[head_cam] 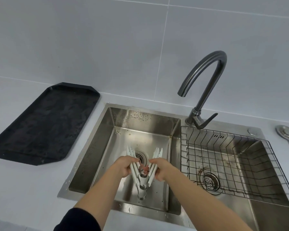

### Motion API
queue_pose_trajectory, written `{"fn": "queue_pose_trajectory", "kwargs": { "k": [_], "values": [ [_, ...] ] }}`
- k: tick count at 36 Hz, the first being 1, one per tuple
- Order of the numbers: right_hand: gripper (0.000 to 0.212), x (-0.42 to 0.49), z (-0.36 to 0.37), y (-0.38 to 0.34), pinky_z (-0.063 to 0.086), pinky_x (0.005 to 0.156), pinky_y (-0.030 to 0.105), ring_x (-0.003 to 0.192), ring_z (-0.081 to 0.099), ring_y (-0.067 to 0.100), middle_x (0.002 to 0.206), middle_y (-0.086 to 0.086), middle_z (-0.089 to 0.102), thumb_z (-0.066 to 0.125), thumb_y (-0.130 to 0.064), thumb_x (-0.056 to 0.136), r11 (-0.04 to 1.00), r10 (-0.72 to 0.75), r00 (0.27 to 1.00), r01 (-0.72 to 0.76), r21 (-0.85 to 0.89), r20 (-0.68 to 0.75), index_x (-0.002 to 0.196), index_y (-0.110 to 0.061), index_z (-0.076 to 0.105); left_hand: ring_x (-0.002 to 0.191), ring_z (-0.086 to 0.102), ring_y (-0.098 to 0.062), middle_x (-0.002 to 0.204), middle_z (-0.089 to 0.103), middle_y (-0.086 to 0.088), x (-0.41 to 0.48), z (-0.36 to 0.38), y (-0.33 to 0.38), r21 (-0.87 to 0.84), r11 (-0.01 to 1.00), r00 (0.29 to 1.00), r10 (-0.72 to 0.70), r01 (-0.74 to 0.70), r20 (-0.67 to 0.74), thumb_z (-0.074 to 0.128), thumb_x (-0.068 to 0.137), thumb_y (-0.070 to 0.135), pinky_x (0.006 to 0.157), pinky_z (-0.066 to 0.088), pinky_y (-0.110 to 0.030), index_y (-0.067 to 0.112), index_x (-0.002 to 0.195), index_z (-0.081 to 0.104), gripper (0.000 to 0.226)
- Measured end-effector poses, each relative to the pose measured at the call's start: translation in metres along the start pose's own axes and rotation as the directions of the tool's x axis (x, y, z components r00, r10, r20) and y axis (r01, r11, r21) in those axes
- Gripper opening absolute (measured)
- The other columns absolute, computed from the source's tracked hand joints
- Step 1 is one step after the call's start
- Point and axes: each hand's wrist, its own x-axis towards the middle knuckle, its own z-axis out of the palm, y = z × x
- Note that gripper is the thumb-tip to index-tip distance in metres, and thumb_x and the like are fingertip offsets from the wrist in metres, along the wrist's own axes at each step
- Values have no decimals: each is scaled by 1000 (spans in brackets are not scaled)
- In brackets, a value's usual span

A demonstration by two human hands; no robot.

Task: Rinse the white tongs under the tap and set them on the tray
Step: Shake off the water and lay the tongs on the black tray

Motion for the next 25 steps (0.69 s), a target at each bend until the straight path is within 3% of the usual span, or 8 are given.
{"fn": "queue_pose_trajectory", "kwargs": {
  "k": [3, 6, 9, 12, 16, 19, 22, 25],
  "values": [
    [4, -1, 4, 0, 50, 54, 33, 63, 57, 26, 77, 18, 56, 51, -1, 90, 1000, -20, 1000, 20, 18, 1, 89, 3, 52, 58, 64, -24, 86, 62, -25, -4, -1, -1, -7, 1000, 1000, 23, -23, -18, 52, 87, -5, 50, 57, -29, -8, 88, 55, 5],
    [6, -6, 6, -2, 52, 46, 30, 59, 58, 27, 80, 18, 59, 50, -1, 92, 1000, -17, 1000, 16, 19, 14, 87, 3, 50, 53, 66, -23, 92, 60, -28, -8, -4, -1, -5, 999, 999, 38, -38, -30, 55, 85, -3, 45, 55, -26, -12, 96, 54, 14],
    [7, -7, 9, -2, 53, 48, 30, 60, 58, 24, 75, 17, 57, 50, -2, 92, 1000, -1, 1000, 1, -12, 25, 96, 3, 52, 60, 65, -26, 82, 60, -24, -12, -7, 1, -7, 999, 998, 49, -49, -33, 55, 85, -4, 47, 57, -28, -12, 94, 54, 12],
    [10, -6, 13, 1, 53, 44, 26, 49, 60, 23, 75, 18, 57, 50, -4, 92, 999, 14, 1000, -14, -29, 23, 99, 3, 53, 52, 64, -24, 66, 63, -20, -16, -9, 4, -18, 999, 998, 48, -48, -38, 54, 86, -6, 45, 56, -30, -11, 91, 52, 7],
    [13, -6, 20, 5, 53, 43, 28, 51, 64, 24, 81, 19, 62, 48, -5, 93, 999, 28, 999, -27, -34, 33, 100, 5, 52, 42, 64, -20, 77, 61, -22, -18, -14, 7, -1, 999, 999, 36, -36, -35, 56, 85, -7, 42, 55, -26, -11, 91, 52, 8],
    [11, -8, 29, 5, 51, 37, 24, 37, 61, 20, 72, 16, 60, 50, -7, 93, 998, 18, 1000, -19, -62, -9, 88, 3, 52, 42, 65, -21, 77, 60, -23, -18, -23, 14, 17, 1000, 1000, 22, -22, -10, 55, 86, -7, 43, 56, -27, -9, 87, 51, 5],
    [16, -13, 43, 3, 52, 45, 30, 45, 59, 22, 65, 15, 58, 49, -7, 94, 1000, 6, 999, -7, -30, -39, 80, 2, 52, 56, 66, -25, 77, 61, -22, -12, -36, 25, 68, 997, 999, 40, -41, 14, 56, 86, -6, 49, 58, -29, -8, 89, 52, 6],
    [16, -22, 70, -2, 50, 37, 25, 41, 59, 22, 54, 14, 60, 50, -5, 93, 999, -44, 997, 45, 17, -67, 79, 2, 53, 54, 66, -22, 76, 62, -20, -11, -54, 45, 123, 989, 996, 80, -85, 47, 57, 85, -3, 49, 57, -27, -8, 91, 55, 7]
  ]
}}
